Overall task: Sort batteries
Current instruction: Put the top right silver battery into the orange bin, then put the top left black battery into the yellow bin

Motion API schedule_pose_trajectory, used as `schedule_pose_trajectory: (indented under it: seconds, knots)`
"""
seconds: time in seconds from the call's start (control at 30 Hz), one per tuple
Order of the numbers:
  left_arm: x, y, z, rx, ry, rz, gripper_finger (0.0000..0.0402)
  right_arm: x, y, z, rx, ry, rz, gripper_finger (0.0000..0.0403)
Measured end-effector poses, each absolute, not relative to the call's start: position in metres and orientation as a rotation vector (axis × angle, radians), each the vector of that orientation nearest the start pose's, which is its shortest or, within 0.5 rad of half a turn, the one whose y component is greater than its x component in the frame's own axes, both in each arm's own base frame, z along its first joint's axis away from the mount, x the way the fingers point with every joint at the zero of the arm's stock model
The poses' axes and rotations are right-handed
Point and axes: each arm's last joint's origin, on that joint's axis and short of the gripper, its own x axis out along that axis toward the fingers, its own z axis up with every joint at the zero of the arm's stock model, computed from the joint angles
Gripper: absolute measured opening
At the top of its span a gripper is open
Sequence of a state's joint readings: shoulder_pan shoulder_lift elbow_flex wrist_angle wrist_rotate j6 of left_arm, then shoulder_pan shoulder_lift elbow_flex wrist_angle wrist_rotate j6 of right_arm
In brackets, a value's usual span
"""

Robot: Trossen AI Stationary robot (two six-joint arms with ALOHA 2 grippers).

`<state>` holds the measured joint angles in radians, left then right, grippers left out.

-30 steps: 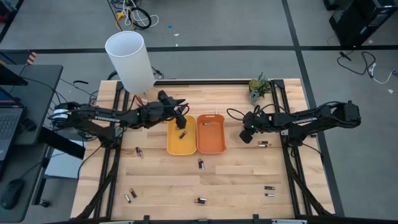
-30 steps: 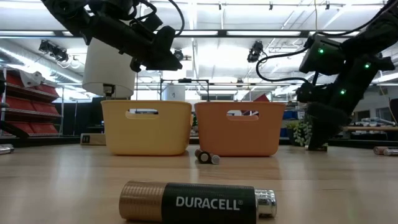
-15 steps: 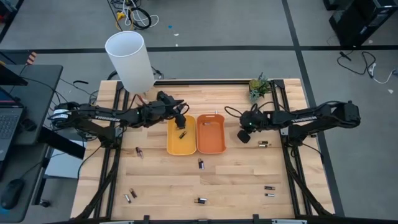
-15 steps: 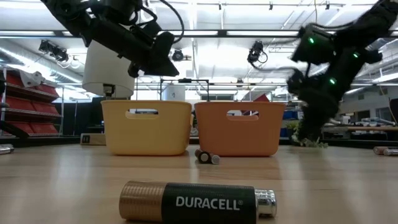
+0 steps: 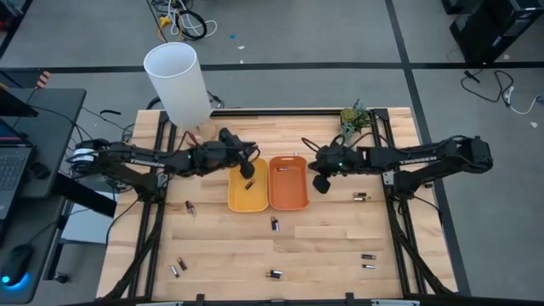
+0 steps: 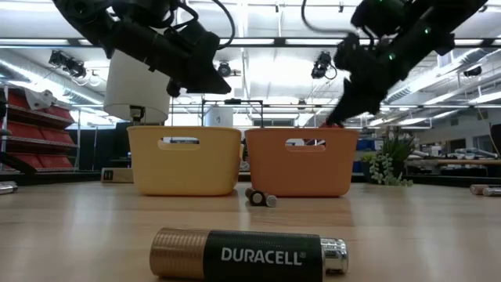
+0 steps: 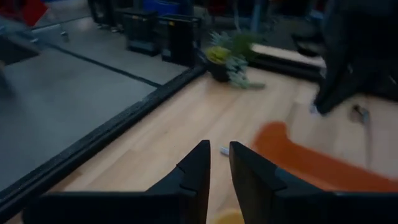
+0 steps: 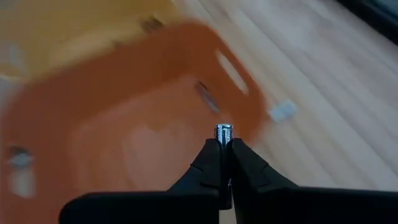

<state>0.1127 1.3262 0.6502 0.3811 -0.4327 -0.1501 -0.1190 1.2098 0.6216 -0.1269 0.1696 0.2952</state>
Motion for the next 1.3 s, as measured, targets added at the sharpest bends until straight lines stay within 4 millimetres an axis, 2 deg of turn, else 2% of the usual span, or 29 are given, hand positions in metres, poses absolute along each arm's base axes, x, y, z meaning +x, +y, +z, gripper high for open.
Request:
schedule_pose_trajectory:
  seconds: [0.13,0.33,0.57,0.73,0.9,1.0,1.17,1.3]
  knots:
    - [0.28,0.035,0.22,-0.049,0.246,0.523,0.0067,0.244,-0.024,0.206,0.254,0.555,-0.314,0.0009]
    - [0.287,0.026,0.221,-0.036,0.2,0.422,0.0054,0.261,-0.007,0.186,0.211,0.537,-0.285,0.0015]
    - [0.287,0.028,0.221,-0.022,0.204,0.412,0.0049,0.273,-0.011,0.183,0.201,0.454,-0.298,0.0055]
    - [0.288,0.029,0.225,-0.028,0.177,0.425,0.0049,0.273,-0.019,0.183,0.151,0.454,-0.315,0.0088]
    - [0.289,0.032,0.231,0.048,0.175,0.544,0.0049,0.272,-0.021,0.181,0.114,0.491,-0.302,0.0108]
    - [0.288,0.033,0.229,0.056,0.191,0.557,0.0049,0.27,-0.017,0.177,0.123,0.533,-0.276,0.011]
    - [0.283,0.031,0.22,0.128,0.323,0.59,0.0049,0.265,-0.015,0.172,0.106,0.614,-0.272,0.0105]
    - [0.274,0.024,0.222,0.194,0.395,0.674,0.0049,0.259,-0.016,0.184,0.09,0.614,-0.292,0.0105]
